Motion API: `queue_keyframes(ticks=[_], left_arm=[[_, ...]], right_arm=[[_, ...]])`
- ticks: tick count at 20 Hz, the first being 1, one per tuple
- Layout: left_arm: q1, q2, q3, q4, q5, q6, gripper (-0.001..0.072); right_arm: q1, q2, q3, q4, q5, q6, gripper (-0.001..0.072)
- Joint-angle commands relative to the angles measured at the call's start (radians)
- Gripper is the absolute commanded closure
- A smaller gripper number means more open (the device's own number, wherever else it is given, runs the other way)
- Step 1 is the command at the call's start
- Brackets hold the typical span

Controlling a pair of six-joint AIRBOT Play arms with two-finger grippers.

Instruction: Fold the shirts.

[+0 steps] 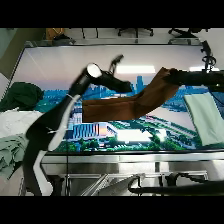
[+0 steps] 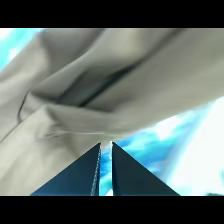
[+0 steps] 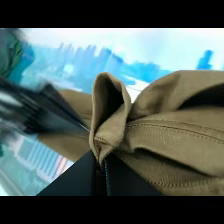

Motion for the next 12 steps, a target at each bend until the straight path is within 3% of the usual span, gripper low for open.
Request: queue_keyframes(ticks=[1,4,8,9,11,12], left_arm=[[0.179,0.267,-0.082,-0.222,-0.024,0.072,0.0613],[0.332,0.457,-0.100,-0.269,-0.014,0.095,0.0613],[0.394,0.559,-0.100,-0.261,-0.031,0.097,0.0613],[0.389,0.562,-0.100,-0.262,-0.040,0.097,0.0613],[0.360,0.552,-0.100,-0.263,-0.061,0.096,0.0612],[0.343,0.544,-0.100,-0.262,-0.067,0.096,0.0613]], right_arm=[[0.192,-0.010,0.003,-0.001,-0.117,-0.004,0.0698],[0.526,-0.085,0.003,0.000,-0.381,-0.080,0.0697],[1.005,-0.332,0.003,0.000,-0.894,-0.273,0.0691],[1.080,-0.391,0.003,0.000,-1.012,-0.300,0.0650],[1.156,-0.447,0.003,-0.002,-1.129,-0.306,0.0307],[1.156,-0.441,0.003,-0.016,-1.107,-0.308,0.0283]])
